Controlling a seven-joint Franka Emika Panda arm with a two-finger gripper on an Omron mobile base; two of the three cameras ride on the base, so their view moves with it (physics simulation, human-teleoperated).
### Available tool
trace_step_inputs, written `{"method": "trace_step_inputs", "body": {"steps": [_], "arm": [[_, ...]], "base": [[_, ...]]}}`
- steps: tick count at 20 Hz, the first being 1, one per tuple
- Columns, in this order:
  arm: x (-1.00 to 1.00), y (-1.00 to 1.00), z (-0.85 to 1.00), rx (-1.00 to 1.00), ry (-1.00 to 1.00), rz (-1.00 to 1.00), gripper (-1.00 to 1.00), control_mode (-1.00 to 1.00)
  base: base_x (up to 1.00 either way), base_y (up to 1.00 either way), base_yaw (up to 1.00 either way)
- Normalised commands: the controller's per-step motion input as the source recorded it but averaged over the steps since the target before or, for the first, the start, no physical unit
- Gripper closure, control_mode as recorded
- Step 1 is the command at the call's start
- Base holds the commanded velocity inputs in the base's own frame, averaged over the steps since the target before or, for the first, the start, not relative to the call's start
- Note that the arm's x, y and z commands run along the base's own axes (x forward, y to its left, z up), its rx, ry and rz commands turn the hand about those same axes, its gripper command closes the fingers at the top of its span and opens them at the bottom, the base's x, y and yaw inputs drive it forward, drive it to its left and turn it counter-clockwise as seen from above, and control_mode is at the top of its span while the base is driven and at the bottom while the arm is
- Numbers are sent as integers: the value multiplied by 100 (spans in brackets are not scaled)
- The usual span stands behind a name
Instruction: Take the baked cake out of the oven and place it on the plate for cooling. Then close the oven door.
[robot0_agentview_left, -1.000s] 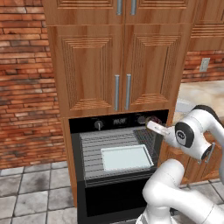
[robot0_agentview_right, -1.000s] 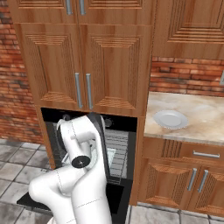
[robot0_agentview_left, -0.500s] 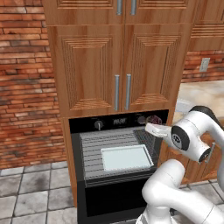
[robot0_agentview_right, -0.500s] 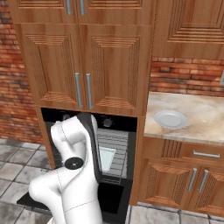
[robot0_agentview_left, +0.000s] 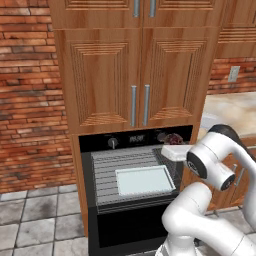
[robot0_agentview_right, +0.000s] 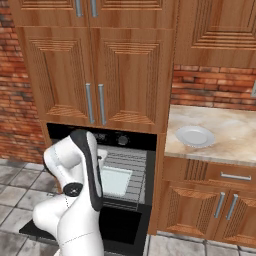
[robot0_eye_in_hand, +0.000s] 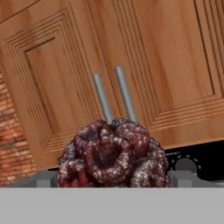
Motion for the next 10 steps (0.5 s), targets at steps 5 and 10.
{"method": "trace_step_inputs", "body": {"steps": [5,10], "arm": [[-25,-39,27,-12,18,-13,100,-100],[-33,-58,20,-7,16,-17,100,-100]], "base": [[0,0,0],[0,0,0]]}}
